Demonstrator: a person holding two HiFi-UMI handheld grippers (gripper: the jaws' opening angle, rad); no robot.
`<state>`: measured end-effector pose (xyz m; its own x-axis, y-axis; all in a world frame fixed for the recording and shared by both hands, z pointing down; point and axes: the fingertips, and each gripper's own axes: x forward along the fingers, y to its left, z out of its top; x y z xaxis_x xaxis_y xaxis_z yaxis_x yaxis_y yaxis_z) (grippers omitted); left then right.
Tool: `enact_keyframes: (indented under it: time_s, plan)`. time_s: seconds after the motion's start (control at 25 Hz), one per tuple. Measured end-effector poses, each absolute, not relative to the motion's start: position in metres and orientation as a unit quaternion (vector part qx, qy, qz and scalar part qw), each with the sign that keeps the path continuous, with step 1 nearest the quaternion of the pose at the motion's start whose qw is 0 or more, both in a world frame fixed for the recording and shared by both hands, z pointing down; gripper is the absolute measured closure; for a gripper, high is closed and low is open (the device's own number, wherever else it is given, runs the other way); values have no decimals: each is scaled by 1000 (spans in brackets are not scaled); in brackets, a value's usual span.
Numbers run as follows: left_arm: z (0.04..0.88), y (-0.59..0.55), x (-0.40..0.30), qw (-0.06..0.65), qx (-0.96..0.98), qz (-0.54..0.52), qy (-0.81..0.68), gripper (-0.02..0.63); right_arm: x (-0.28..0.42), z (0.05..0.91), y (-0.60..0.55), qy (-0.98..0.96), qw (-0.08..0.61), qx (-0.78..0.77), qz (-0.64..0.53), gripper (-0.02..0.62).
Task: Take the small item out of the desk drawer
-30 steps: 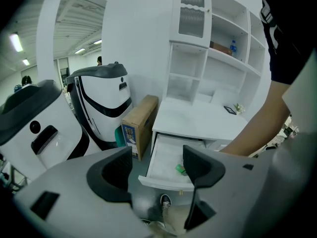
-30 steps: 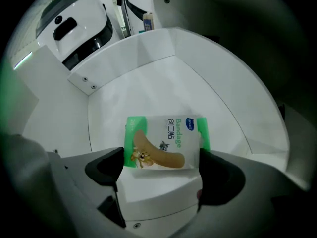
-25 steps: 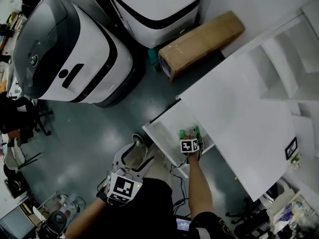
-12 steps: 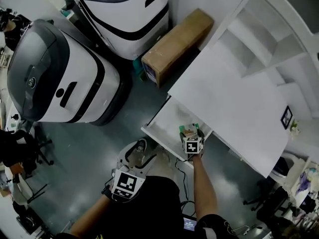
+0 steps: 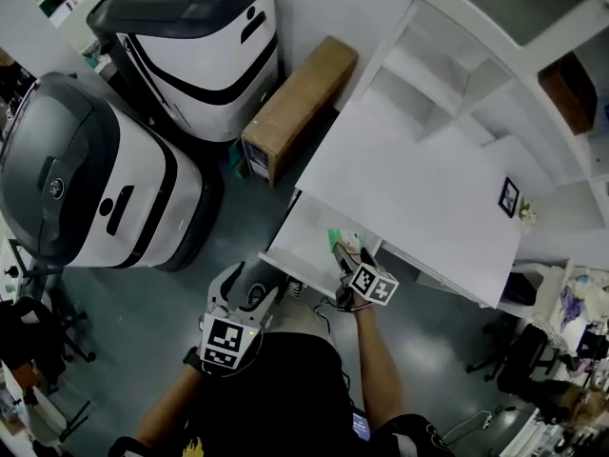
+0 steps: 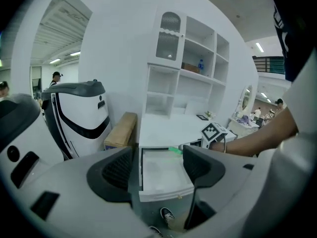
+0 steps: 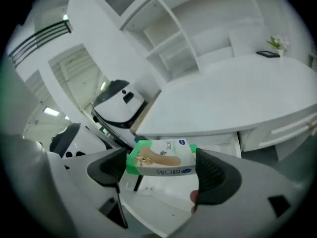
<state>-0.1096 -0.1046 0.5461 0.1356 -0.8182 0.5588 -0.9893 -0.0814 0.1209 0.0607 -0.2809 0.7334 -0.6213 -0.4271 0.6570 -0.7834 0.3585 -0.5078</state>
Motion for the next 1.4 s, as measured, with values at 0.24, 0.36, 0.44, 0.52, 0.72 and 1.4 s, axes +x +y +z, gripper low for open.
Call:
enact_keyframes:
  time_s: [0.24, 0.36, 0.44, 0.52, 0.72, 1.4]
  plan:
    - [516, -116, -117, 190, 747, 161, -616, 278, 63, 588, -273, -841, 78, 404, 352, 140]
    - [499, -121, -110, 165, 769, 152, -599, 278, 73, 524, -265, -850, 19, 423, 312, 138]
    - [490, -121, -103, 153, 783, 146, -585, 278, 82, 487, -256, -853, -10, 440, 280, 138]
    - [482, -121, -96, 140, 798, 140, -569, 278, 91, 454, -244, -852, -38, 457, 251, 140]
    - [463, -120, -72, 112, 835, 131, -523, 278, 118, 390, -209, -840, -92, 498, 194, 140]
    - [409, -125, 26, 52, 854, 116, -504, 278, 221, 298, -149, -834, -161, 519, 99, 141]
